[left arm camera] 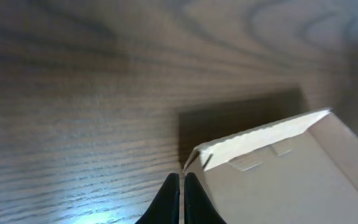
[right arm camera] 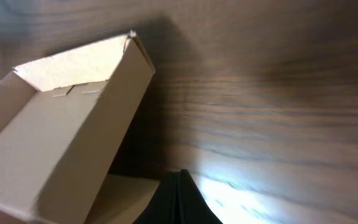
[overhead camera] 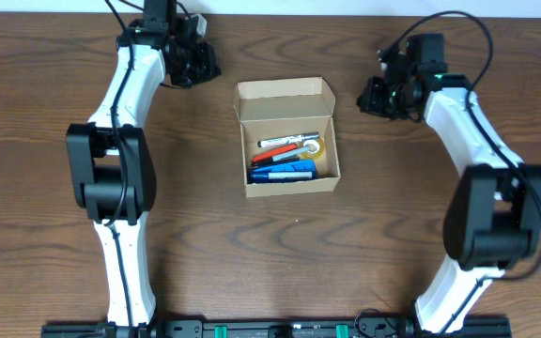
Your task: Pack container
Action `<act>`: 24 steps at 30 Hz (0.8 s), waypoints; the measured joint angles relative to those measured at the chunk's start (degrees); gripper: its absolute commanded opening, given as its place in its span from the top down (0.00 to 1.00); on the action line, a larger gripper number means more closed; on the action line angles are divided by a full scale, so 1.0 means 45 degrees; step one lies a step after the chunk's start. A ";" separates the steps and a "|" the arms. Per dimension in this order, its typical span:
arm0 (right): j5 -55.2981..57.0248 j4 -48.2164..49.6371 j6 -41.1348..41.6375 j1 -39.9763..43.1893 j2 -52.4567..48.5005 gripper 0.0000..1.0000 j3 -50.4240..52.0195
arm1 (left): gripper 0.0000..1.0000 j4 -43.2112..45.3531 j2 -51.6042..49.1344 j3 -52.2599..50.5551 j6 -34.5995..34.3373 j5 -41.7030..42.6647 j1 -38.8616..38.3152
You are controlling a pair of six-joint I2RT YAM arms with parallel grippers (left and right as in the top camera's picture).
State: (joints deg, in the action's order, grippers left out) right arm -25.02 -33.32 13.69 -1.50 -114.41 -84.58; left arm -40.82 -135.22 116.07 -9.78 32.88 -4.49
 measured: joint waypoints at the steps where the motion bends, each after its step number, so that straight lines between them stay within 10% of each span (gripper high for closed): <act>1: -0.0257 0.0160 0.0112 0.0000 -0.0257 0.99 0.0000 | 0.94 -0.0141 -0.0117 0.0000 -0.0083 0.0039 0.0000; 24: -0.3181 0.2657 0.2171 -0.0170 -0.2832 0.98 0.0000 | 0.94 -0.1554 -0.0432 0.0005 -0.1248 0.0942 -0.0078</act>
State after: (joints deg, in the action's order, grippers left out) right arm -39.33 -21.37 23.46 -2.26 -127.15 -84.58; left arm -47.81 -137.16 116.09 -15.40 37.12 -4.84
